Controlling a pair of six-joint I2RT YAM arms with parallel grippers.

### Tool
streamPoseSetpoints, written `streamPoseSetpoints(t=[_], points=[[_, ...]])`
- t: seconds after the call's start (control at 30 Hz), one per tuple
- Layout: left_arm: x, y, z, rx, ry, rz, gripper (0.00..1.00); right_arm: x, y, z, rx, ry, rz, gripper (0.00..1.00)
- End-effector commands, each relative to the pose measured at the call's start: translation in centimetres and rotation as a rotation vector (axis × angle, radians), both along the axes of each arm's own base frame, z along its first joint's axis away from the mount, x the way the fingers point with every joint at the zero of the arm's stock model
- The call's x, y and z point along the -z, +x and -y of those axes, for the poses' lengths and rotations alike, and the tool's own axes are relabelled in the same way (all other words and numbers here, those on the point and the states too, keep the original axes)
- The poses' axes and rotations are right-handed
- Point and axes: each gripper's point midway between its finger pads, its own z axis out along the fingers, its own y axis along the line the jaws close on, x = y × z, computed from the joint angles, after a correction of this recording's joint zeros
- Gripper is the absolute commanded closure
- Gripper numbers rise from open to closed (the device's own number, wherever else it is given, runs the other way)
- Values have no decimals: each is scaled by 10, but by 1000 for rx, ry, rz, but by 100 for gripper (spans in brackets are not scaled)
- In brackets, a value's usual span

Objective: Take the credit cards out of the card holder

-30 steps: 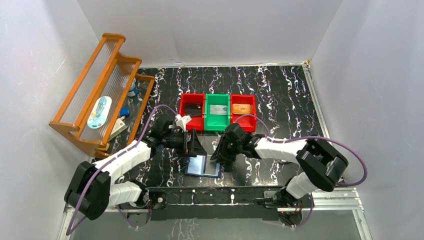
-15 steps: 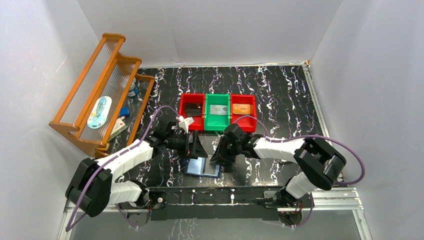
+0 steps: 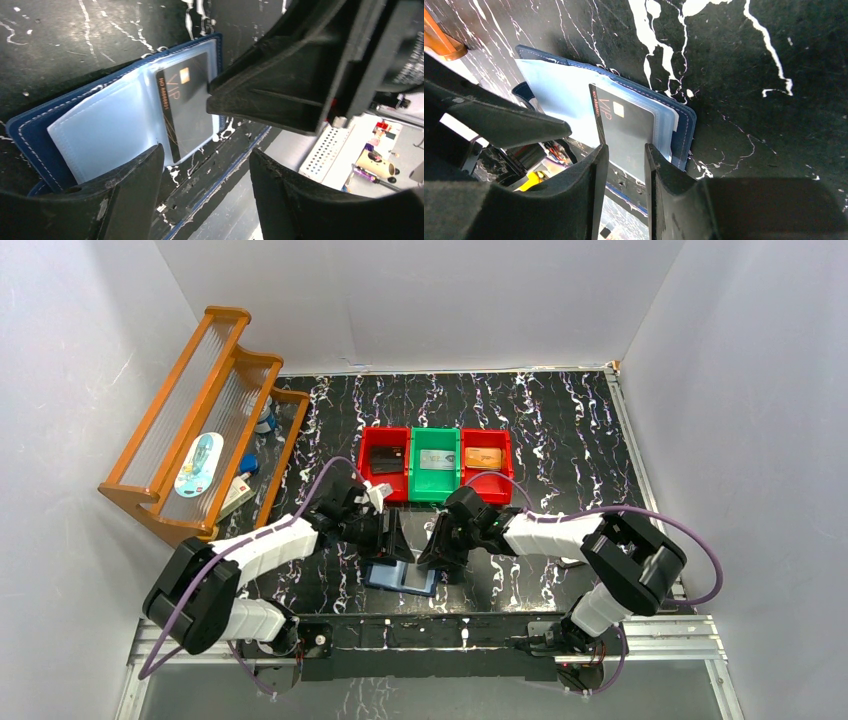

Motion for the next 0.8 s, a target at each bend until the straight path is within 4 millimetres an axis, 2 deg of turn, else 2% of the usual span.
streamPoseSetpoints(t=[0.0, 0.07, 0.2, 0.4, 0.77], points=[[18, -1, -7, -56, 86, -51, 39, 11, 0, 4, -5, -47, -3, 59], [26, 0, -11, -78, 119, -65, 42, 12, -1, 4, -6, -45, -4, 59], [33, 2, -15, -101, 143, -62, 54, 13, -1, 4, -8, -46, -9, 59], [45, -9, -12, -80, 123, -131, 69, 12, -1, 3, -8, -43, -5, 59], [31, -17, 2, -31, 7, -165, 79, 13, -1, 3, -7, -38, -4, 59]])
